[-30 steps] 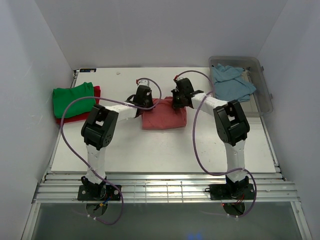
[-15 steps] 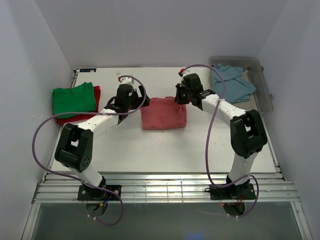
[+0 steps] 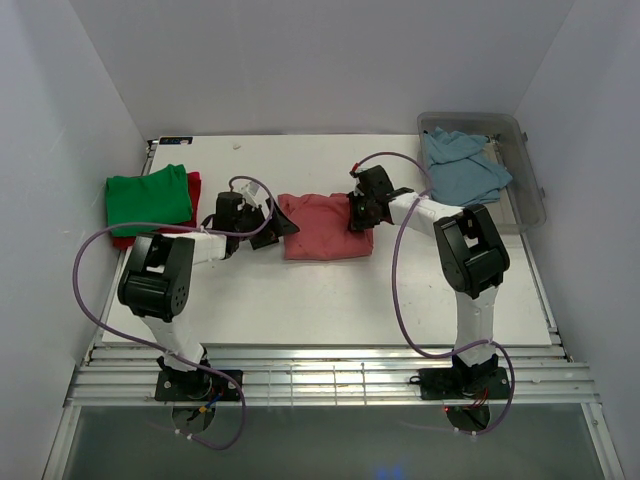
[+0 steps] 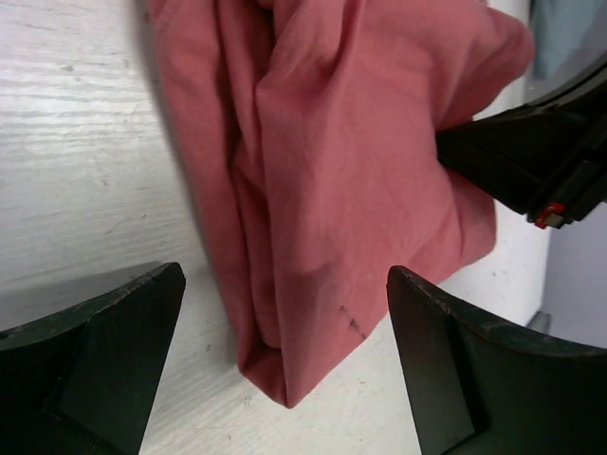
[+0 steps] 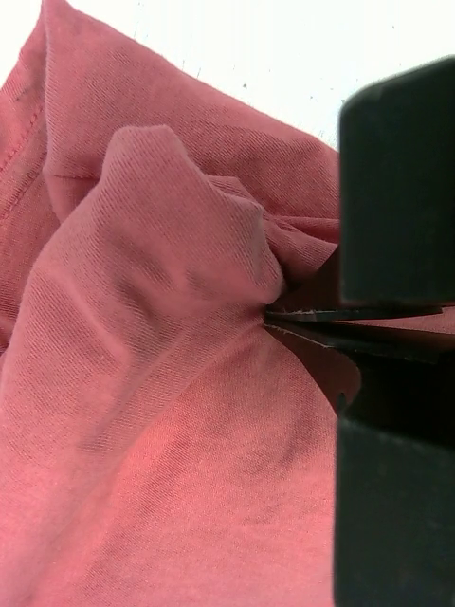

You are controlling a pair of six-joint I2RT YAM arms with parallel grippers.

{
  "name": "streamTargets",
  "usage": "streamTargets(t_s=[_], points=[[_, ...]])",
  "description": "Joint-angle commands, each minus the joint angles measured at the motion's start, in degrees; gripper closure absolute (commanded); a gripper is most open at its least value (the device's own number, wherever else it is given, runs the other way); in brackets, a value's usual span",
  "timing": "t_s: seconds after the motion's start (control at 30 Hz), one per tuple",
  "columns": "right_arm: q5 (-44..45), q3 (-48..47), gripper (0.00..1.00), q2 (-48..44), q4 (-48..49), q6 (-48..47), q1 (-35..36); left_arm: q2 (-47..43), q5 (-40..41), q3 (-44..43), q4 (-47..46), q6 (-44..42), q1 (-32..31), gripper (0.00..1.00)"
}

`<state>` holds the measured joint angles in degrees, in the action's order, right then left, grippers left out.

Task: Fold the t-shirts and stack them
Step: Fold the tshirt

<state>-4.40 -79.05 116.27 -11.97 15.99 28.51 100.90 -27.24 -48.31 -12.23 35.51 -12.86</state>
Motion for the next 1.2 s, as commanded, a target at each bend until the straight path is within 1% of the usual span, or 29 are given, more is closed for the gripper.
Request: streamTargets(t_s=[0.0,0.17,0.3,0.4,0.5,0.53,0.7,0.83,1.03,1.07,1.1,1.13,1.17], points=[[1.85,-0.85,0.92,1.59,-3.85,-1.84,0.4,2.27,-8.61,-0.28,-8.15,3.78,1.52,0.02],[2.73,0.56,0.92,0.54,-4.21,-2.72,0.75,7.19,-7.39,-2.13,-8.6,3.43,1.52,0.02],[2.91,1.0,0.92,-0.34,-4.12,-3.15,1.11,7.82,-3.35,-1.7,-7.02,2.2,1.53,0.02],[2.74,0.74,0.92,-0.43,-4.21,-3.51,1.54,9.4,-3.95,-1.34,-6.93,1.85,1.35,0.02],[2.73,0.21,0.92,0.01,-4.64,-3.51,2.07,10.89,-2.56,-1.61,-6.93,1.59,-0.75,0.02],[2.73,0.12,0.92,0.19,-4.73,-3.33,2.25,11.42,-1.85,-1.87,-6.93,1.58,-2.33,0.02],[2.21,1.43,0.92,0.01,-3.77,-1.84,3.48,15.9,0.43,-6.43,-7.02,3.25,-7.34,0.02],[2.29,2.32,0.92,-0.51,-3.15,-1.31,4.8,19.32,1.4,-9.25,-6.93,4.48,-8.93,0.02],[2.29,3.55,0.92,-0.52,-2.27,-0.43,6.47,20.47,2.19,-9.87,-7.02,4.92,-10.07,0.02],[2.29,3.55,0.92,-0.52,-2.1,-0.34,6.64,20.56,2.37,-9.87,-7.02,4.84,-10.16,0.04],[2.29,3.72,0.92,-0.52,-1.92,-0.26,6.99,20.82,2.55,-9.78,-6.93,4.84,-10.16,0.14],[2.29,3.9,0.92,-0.78,-1.92,-0.17,7.17,20.91,2.9,-9.78,-6.93,5.01,-10.16,0.26],[2.38,3.99,0.92,-0.87,-1.75,-0.08,7.52,21.09,2.99,-9.95,-6.76,5.27,-10.25,0.41]])
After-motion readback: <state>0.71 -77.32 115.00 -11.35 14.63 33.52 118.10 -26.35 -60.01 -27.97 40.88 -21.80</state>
